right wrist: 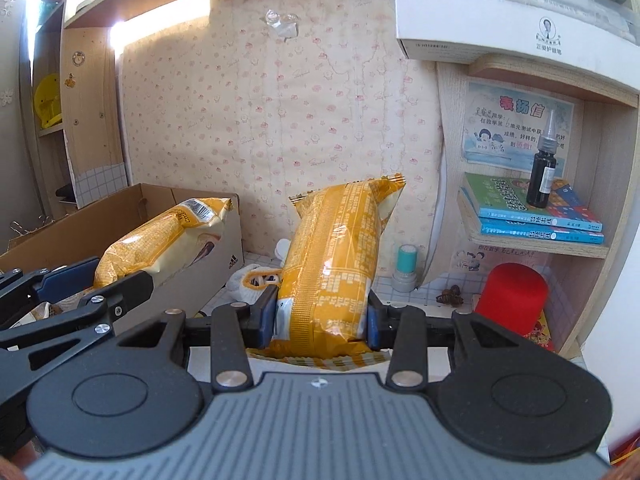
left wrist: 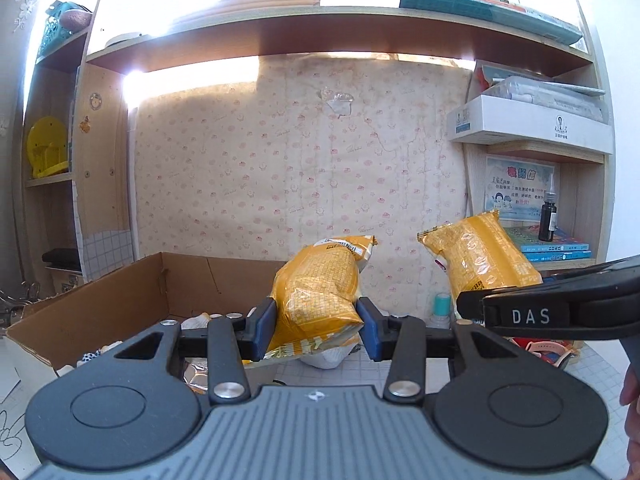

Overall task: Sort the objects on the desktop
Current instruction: 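Lift both yellow bags and carry them over the shoebox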

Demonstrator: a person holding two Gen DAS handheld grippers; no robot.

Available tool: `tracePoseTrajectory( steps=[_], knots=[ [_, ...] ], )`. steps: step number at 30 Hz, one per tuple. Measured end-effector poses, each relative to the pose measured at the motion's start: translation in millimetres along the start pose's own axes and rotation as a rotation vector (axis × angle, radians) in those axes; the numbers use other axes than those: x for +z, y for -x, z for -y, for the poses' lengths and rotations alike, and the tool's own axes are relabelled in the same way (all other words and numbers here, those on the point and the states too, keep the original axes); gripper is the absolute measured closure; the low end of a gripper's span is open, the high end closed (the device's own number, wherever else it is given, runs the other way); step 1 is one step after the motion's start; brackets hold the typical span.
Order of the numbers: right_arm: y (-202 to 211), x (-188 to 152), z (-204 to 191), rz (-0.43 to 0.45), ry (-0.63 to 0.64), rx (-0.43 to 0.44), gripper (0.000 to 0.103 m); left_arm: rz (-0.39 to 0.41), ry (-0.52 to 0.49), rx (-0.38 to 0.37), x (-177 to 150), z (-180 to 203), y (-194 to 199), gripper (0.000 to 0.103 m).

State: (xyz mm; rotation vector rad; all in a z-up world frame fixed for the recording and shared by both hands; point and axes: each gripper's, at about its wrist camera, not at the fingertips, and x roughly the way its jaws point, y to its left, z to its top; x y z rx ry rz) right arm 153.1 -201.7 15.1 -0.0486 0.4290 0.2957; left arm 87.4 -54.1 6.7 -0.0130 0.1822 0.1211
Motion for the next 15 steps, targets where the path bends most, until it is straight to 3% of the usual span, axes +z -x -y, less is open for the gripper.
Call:
tracePoseTrajectory(
  steps=[15],
  knots=[
    [6, 20, -62, 0.04, 0.058, 0.094, 0.062, 0.042, 0.025, 0.11, 15, -66, 15, 0.057]
  ],
)
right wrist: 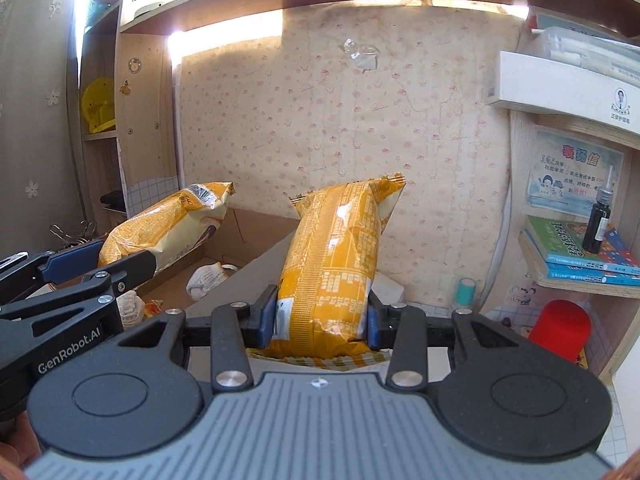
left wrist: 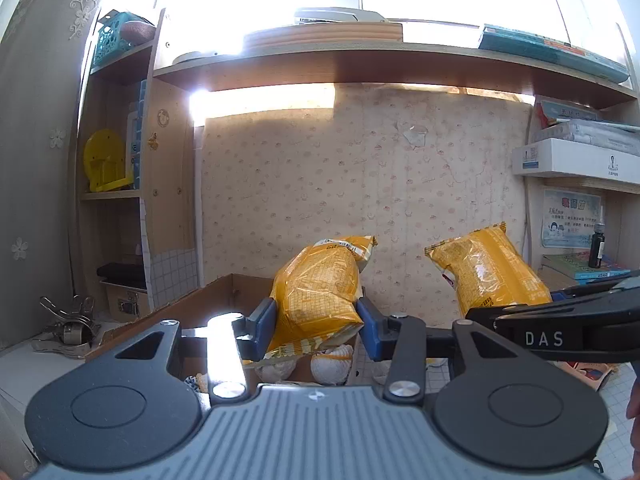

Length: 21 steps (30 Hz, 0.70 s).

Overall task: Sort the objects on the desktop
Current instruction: 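Lift both yellow bags and carry them over the shoebox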

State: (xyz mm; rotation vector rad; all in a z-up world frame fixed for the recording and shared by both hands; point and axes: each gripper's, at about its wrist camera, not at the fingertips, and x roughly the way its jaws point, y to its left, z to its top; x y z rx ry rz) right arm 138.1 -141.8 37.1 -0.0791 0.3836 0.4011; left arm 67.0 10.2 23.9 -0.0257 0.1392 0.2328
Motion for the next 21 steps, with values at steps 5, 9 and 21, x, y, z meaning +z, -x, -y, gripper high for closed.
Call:
tracePoseTrajectory(
  steps=[5, 9, 21],
  knots=[
    [-10, 7, -22, -0.001, 0.018, 0.032, 0.062, -0.003, 0.0, 0.03, 0, -21, -3, 0.057],
    [-18, 12, -39, -0.003, 0.034, 0.051, 0.062, -0.01, 0.008, 0.05, -2, -39, -6, 0.057],
    [-50, 24, -82, -0.025, 0.068, 0.104, 0.062, -0.025, 0.017, 0.085, -3, -70, -22, 0.057]
  ],
)
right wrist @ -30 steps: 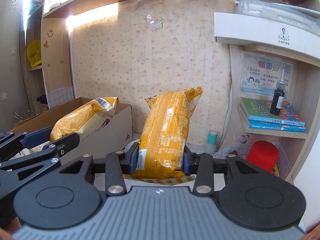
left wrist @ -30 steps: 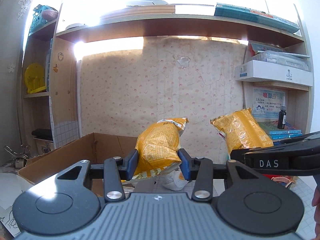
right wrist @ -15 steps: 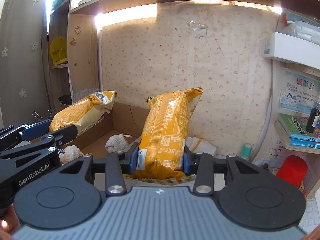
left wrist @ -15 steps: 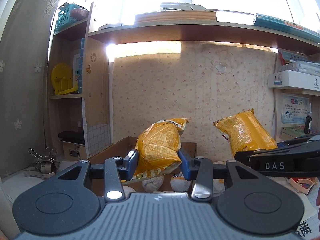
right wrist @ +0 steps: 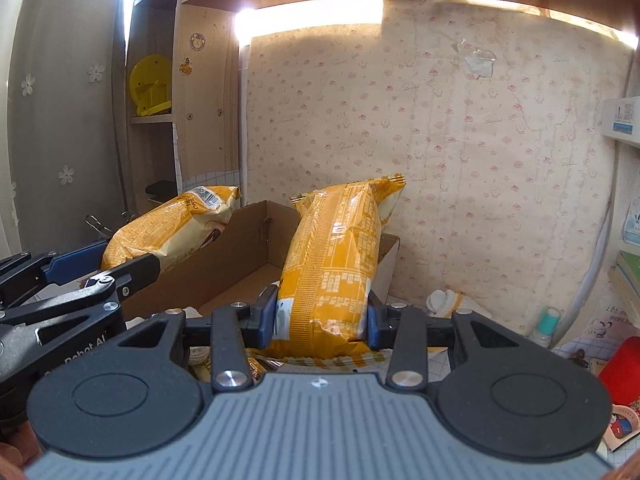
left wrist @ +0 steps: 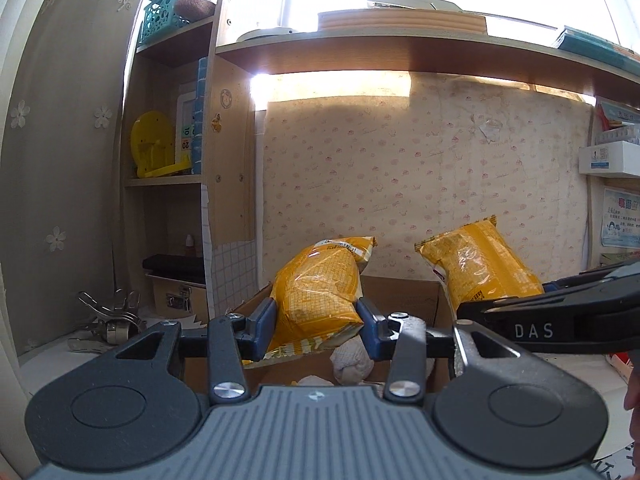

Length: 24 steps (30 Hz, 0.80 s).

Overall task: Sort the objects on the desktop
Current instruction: 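Lift both yellow bags and carry them over the shoebox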

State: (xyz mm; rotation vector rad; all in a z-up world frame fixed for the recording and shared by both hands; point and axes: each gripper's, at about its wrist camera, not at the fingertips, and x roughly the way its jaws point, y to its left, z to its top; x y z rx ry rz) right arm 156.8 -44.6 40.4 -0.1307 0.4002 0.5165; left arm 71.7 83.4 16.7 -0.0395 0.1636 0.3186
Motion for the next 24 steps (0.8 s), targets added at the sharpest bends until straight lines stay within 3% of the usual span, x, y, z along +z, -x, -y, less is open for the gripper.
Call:
tracePoseTrajectory(
  steps=[24],
  knots=[
    [-48, 13, -18, -0.054, 0.012, 0.024, 0.062, -0.035, 0.006, 0.007, -3, -11, -20, 0.057]
  ],
)
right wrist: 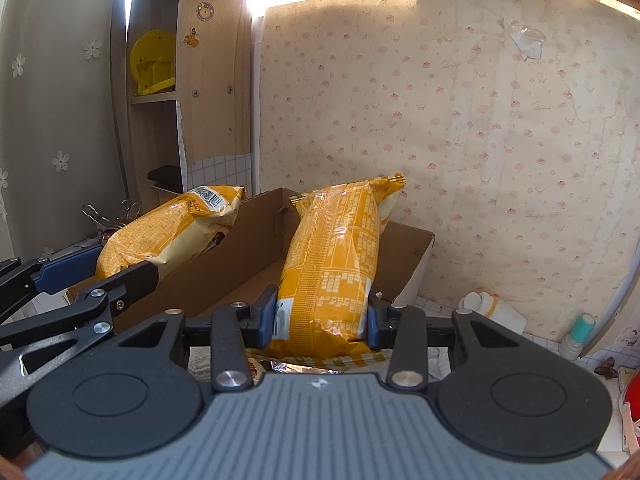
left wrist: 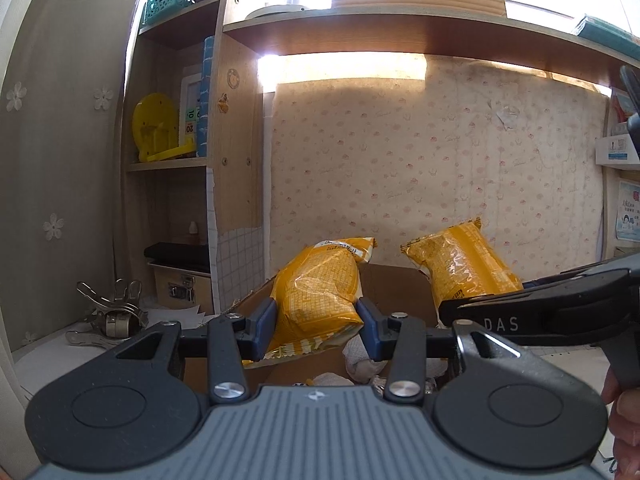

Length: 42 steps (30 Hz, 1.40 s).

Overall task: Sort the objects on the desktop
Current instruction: 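Lift both yellow bags and carry them over the shoebox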

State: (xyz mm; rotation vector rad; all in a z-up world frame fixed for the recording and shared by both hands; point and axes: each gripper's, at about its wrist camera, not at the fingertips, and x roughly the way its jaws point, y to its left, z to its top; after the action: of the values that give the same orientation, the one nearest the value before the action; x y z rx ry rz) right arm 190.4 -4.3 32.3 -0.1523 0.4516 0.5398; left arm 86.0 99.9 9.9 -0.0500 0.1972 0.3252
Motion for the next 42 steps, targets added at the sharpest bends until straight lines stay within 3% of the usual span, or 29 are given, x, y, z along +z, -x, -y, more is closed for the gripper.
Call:
tracePoseTrajectory(
  steps=[42],
  knots=[
    [-55, 11, -7, -0.076, -0.006, 0.017, 0.062, -0.07, 0.023, 0.028, 5, -12, -39, 0.057]
  ],
)
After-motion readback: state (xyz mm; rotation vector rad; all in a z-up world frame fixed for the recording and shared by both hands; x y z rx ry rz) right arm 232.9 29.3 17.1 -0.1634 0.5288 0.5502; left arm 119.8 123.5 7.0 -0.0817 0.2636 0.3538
